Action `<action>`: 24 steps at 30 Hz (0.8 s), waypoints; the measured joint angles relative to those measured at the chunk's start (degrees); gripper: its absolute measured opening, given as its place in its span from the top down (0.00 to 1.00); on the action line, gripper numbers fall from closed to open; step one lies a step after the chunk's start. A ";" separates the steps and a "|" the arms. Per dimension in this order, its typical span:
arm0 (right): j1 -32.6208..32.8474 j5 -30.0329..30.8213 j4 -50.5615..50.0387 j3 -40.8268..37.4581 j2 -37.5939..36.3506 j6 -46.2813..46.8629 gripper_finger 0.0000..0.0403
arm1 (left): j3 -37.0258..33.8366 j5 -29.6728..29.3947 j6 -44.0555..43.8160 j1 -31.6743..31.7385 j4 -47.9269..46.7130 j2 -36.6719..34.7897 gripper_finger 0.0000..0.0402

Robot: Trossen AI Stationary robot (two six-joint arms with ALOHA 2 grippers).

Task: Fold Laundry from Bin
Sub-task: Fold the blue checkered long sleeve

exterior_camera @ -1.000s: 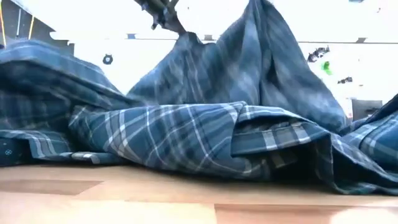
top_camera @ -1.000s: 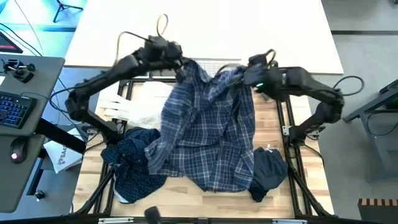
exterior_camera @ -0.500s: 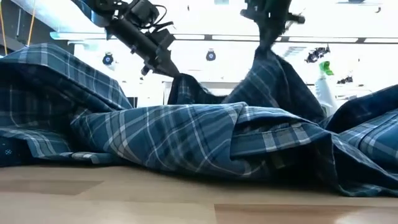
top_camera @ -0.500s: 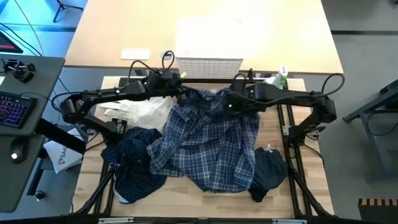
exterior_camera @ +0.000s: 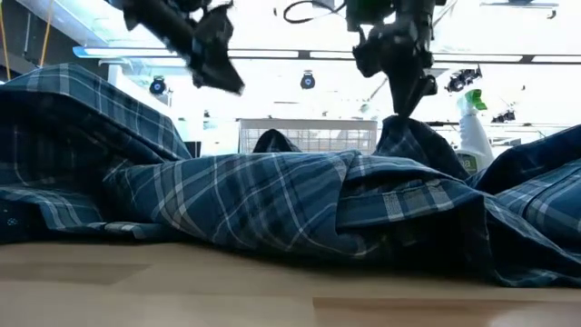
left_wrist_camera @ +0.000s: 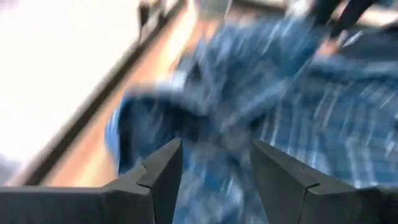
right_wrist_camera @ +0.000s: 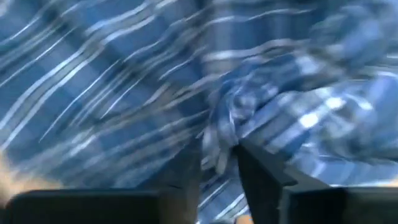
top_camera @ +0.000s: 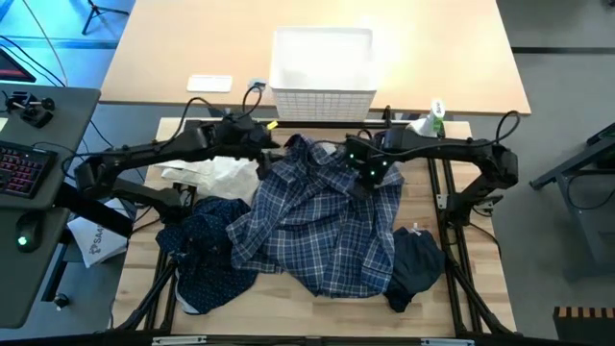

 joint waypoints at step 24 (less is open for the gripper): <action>-11.10 3.92 27.28 1.12 17.59 -54.80 0.65 | 14.44 -7.22 -4.56 -3.01 -11.55 15.71 0.71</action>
